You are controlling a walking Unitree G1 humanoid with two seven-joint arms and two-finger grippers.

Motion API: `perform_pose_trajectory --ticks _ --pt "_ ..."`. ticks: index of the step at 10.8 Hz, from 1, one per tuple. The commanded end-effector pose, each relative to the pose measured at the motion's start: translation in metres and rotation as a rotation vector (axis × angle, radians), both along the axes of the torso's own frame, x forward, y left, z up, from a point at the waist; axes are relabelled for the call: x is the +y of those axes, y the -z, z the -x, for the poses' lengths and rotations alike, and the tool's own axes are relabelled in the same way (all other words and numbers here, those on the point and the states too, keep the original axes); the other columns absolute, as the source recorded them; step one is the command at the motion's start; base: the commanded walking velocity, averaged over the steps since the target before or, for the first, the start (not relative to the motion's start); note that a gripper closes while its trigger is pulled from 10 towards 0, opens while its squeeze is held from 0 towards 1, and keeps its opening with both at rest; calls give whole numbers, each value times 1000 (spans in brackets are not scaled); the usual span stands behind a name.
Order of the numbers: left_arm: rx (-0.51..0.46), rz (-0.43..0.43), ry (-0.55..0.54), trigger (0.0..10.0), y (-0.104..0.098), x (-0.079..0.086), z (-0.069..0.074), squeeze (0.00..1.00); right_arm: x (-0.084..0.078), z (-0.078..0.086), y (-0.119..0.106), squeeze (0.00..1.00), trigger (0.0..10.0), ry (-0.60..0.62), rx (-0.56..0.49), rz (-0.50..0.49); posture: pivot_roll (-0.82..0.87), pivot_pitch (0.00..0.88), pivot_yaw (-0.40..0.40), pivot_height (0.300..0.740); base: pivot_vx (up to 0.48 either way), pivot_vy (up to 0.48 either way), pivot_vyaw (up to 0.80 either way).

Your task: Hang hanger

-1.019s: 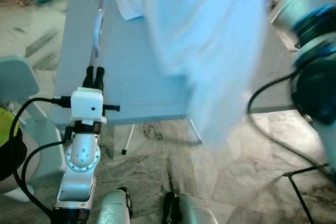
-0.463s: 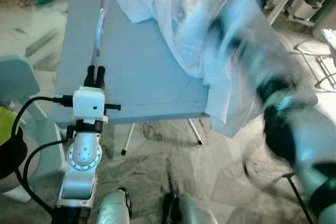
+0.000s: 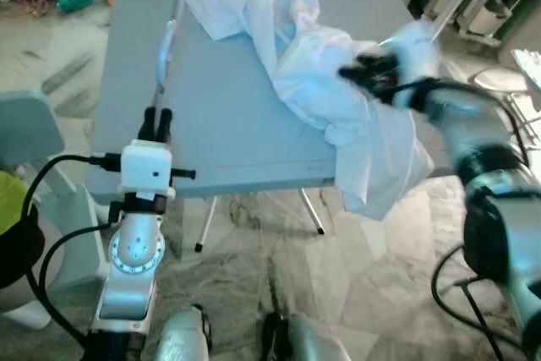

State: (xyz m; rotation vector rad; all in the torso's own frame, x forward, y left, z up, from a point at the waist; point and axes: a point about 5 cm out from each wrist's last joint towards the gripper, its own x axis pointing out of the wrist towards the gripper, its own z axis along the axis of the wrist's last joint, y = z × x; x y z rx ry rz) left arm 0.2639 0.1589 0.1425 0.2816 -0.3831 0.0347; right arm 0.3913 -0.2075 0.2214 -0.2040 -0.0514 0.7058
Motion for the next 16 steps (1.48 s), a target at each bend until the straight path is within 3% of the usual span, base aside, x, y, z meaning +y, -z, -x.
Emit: perform_pose_trajectory --ticks 1,2,3,6,7,8,10,11,13,14,15,16 --pt "246 30 -28 10000 50 4 9 0 -11 5 0 1000 10000 -2 -8 -35 142 160 -162 740 0 0 0" --pt "250 24 -11 10000 50 2 8 0 -24 15 16 1000 10000 5 7 -18 134 163 -152 740 0 0 0" --pt "249 21 -7 10000 49 3 7 0 -40 26 27 1000 10000 1 36 75 129 162 -142 740 0 0 0" --pt "247 7 14 10000 47 2 4 0 -74 35 13 1000 10000 51 63 188 121 155 -138 740 0 0 0" --pt "247 10 25 10000 47 -2 5 0 -77 37 20 1000 10000 39 142 267 133 158 -143 740 0 0 0" --pt "255 9 30 10000 50 -3 8 0 -72 37 27 1000 10000 22 172 271 140 161 -145 740 0 0 0" --pt "268 -2 30 10000 52 -1 13 0 -51 44 64 1000 10000 -87 320 266 158 171 -151 740 0 0 0" --pt "268 -2 26 10000 52 0 13 0 -45 45 76 1000 10000 -82 353 273 159 174 -150 740 0 0 0" --pt "270 -8 42 10000 52 -3 13 0 -28 38 96 1000 10000 11 404 281 156 175 -149 740 0 0 0" --pt "267 -7 42 10000 51 -4 11 0 -13 31 106 1000 10000 116 425 269 163 176 -156 740 0 0 0" --pt "268 -3 33 10000 51 -3 12 0 14 21 108 1000 10000 193 423 161 169 178 -161 740 0 0 0" --pt "270 -2 32 10000 52 -4 13 0 28 15 105 1000 10000 232 417 98 173 177 -168 740 0 0 0"
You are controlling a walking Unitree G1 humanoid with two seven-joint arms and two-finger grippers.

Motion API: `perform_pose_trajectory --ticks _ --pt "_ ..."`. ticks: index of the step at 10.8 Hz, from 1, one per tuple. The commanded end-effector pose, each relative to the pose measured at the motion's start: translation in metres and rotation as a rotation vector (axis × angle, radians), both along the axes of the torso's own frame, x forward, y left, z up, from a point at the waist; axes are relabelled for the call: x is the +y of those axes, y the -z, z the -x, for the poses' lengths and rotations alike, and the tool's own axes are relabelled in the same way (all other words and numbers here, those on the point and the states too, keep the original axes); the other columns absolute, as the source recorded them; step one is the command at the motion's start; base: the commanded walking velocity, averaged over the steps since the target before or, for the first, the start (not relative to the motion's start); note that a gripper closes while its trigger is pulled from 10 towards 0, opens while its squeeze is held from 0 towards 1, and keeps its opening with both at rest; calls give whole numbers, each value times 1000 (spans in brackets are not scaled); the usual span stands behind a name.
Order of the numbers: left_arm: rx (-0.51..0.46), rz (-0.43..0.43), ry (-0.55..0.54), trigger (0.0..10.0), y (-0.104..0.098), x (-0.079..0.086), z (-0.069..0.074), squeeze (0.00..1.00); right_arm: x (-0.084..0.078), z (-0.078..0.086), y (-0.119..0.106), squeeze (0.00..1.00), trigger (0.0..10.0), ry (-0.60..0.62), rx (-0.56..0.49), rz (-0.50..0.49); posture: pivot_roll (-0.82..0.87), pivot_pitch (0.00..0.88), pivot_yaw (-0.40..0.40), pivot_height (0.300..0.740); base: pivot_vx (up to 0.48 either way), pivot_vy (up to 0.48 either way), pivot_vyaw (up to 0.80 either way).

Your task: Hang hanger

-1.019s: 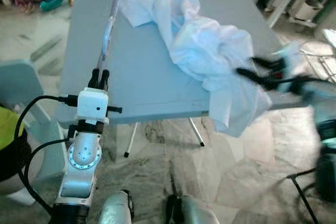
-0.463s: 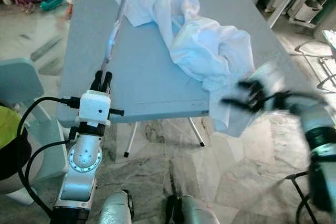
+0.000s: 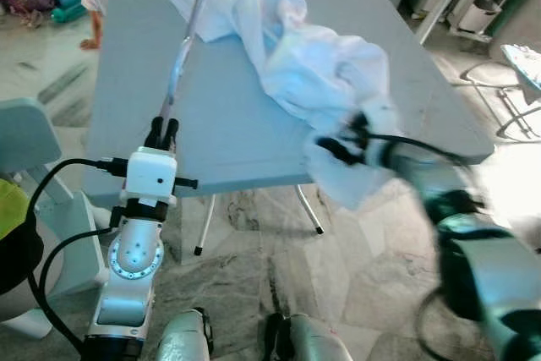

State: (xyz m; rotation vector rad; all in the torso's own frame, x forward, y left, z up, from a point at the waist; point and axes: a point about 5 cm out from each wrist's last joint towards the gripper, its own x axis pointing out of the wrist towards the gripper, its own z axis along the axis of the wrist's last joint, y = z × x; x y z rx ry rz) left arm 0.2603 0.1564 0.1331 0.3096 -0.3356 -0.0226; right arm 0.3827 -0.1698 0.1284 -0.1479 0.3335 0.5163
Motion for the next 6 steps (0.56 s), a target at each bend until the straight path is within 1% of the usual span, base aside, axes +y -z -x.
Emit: perform_pose_trajectory --ticks 1,2,3,4,5,6 --pt "218 32 -16 10000 44 -4 10 0 17 -4 4 1000 10000 91 37 -65 181 176 -177 740 0 0 0" --pt "219 35 -19 10000 44 -5 10 0 44 -11 -7 1000 10000 143 25 -188 187 175 -181 740 0 0 0" --pt "219 37 -25 10000 44 -5 10 0 83 -14 -23 1000 10000 125 8 -349 194 173 -183 740 0 0 0" --pt "219 36 -27 10000 44 -5 10 0 112 -15 -38 1000 10000 90 3 -498 199 173 -186 740 0 0 0" --pt "218 35 -28 10000 44 -5 10 0 129 -14 -50 1000 10000 68 -13 -587 202 175 -186 740 0 0 0" --pt "218 34 -31 10000 44 -5 10 0 145 -14 -68 1000 10000 30 -50 -713 202 175 -186 740 0 0 0"
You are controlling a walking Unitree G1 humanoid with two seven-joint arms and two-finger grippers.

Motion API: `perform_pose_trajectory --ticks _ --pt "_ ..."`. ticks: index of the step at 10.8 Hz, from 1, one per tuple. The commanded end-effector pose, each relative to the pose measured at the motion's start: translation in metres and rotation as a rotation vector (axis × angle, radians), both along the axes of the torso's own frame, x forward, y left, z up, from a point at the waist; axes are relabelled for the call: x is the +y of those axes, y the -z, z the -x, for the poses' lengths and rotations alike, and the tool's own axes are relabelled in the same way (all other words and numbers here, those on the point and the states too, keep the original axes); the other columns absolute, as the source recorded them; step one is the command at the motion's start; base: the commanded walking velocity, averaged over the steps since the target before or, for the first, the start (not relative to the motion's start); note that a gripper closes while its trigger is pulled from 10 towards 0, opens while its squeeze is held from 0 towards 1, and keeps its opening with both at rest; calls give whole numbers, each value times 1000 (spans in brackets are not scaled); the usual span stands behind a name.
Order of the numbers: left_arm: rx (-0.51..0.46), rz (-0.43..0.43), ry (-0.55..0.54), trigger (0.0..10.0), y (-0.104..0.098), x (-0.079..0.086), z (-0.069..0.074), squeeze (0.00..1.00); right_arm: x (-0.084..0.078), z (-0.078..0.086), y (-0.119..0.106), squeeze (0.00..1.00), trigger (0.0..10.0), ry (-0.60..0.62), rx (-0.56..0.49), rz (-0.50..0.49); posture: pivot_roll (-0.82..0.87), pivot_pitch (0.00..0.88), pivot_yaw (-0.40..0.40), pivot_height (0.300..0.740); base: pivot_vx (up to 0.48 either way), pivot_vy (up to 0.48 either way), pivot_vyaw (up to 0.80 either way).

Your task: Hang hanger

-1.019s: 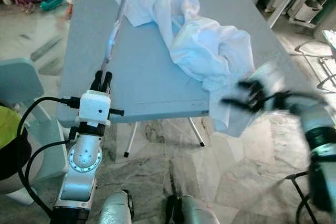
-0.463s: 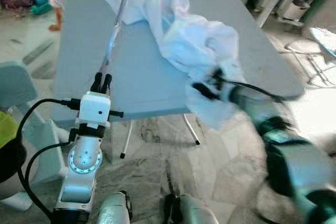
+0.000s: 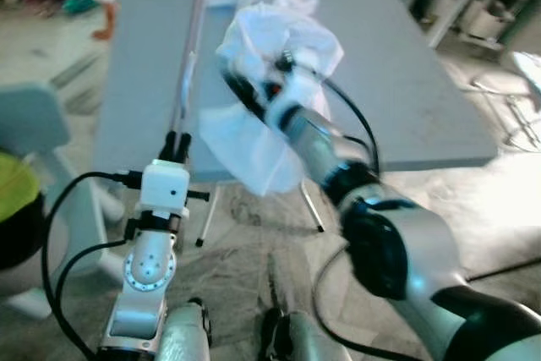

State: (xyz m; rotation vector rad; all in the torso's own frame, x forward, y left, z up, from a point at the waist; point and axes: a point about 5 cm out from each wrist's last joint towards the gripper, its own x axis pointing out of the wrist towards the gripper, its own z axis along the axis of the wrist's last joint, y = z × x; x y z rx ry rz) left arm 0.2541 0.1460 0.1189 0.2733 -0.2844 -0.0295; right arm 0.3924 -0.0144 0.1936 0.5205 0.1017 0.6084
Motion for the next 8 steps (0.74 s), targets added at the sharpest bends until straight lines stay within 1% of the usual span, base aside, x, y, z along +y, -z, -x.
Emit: perform_pose_trajectory --ticks 1,2,3,4,5,6,7,8 --pt "168 -2 -34 10000 30 5 4 0 -7 -4 -10 1000 10000 22 -48 -24 202 175 -186 740 0 0 0" --pt "169 -2 -33 10000 30 4 4 0 -13 -4 -10 1000 10000 38 -94 5 202 175 -186 740 0 0 0" --pt "168 -1 -31 10000 30 3 3 0 -34 -4 -1 1000 10000 60 -192 142 202 175 -186 740 0 0 0" --pt "167 -1 -31 10000 30 3 3 0 -45 -5 1 1000 10000 70 -216 174 186 175 -182 740 0 0 0" --pt "168 0 -30 10000 31 3 3 0 -89 -3 0 1000 10000 12 -301 227 177 175 -179 740 0 0 0" --pt "169 -1 -28 10000 31 3 3 0 -100 -2 0 1000 10000 -28 -314 234 170 174 -175 740 0 0 0" --pt "171 -1 -24 10000 31 3 2 0 -126 8 8 937 10000 -180 -331 336 161 173 -171 740 0 0 0" --pt "175 -4 -18 10000 32 2 2 0 -145 17 21 604 10000 -308 -287 406 160 177 -171 740 0 0 0"
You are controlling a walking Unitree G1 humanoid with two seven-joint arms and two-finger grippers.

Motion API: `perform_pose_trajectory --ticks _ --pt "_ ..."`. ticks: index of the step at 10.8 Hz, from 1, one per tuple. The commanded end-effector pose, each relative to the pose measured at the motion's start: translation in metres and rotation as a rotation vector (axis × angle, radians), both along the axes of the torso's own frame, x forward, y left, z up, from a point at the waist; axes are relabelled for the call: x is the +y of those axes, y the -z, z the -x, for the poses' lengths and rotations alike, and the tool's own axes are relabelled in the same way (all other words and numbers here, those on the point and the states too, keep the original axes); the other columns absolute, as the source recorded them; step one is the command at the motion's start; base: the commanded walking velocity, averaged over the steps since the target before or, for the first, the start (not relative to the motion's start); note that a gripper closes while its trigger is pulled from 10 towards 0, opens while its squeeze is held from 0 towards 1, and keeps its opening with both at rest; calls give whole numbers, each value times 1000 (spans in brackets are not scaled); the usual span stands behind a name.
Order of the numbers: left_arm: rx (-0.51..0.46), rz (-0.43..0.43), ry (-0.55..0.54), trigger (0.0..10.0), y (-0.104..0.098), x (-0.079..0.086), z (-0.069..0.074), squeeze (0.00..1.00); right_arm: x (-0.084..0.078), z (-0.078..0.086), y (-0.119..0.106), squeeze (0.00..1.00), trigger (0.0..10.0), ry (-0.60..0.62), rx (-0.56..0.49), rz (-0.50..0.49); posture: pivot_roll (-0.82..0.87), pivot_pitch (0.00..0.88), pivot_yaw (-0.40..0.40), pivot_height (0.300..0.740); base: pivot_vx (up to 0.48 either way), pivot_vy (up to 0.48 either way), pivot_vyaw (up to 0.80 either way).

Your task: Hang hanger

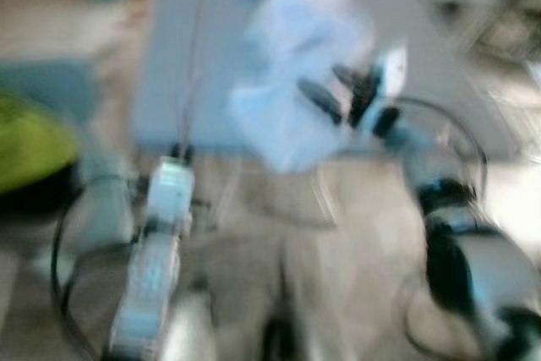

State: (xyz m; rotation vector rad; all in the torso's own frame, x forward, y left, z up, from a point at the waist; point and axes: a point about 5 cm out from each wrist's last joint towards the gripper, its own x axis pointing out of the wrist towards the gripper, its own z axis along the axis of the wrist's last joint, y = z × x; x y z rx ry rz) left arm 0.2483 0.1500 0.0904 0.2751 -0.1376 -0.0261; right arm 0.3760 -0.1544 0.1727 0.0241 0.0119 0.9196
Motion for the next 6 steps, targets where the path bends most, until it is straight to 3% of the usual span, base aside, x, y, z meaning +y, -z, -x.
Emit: perform_pose_trajectory --ticks 1,2,3,6 --pt "33 -2 7 10000 3 -1 -4 0 -11 7 9 298 10000 -66 34 82 160 177 -171 740 0 0 0" --pt "38 5 1 10000 4 1 -3 0 -18 14 21 0 10000 -119 68 151 165 180 -171 740 0 0 0" --pt "38 21 -18 10000 3 7 0 0 -12 17 30 0 10000 -86 79 94 179 184 -167 740 0 0 0" --pt "78 9 -26 10000 10 17 12 0 0 29 52 0 10000 -118 132 87 193 227 -151 740 0 0 0"
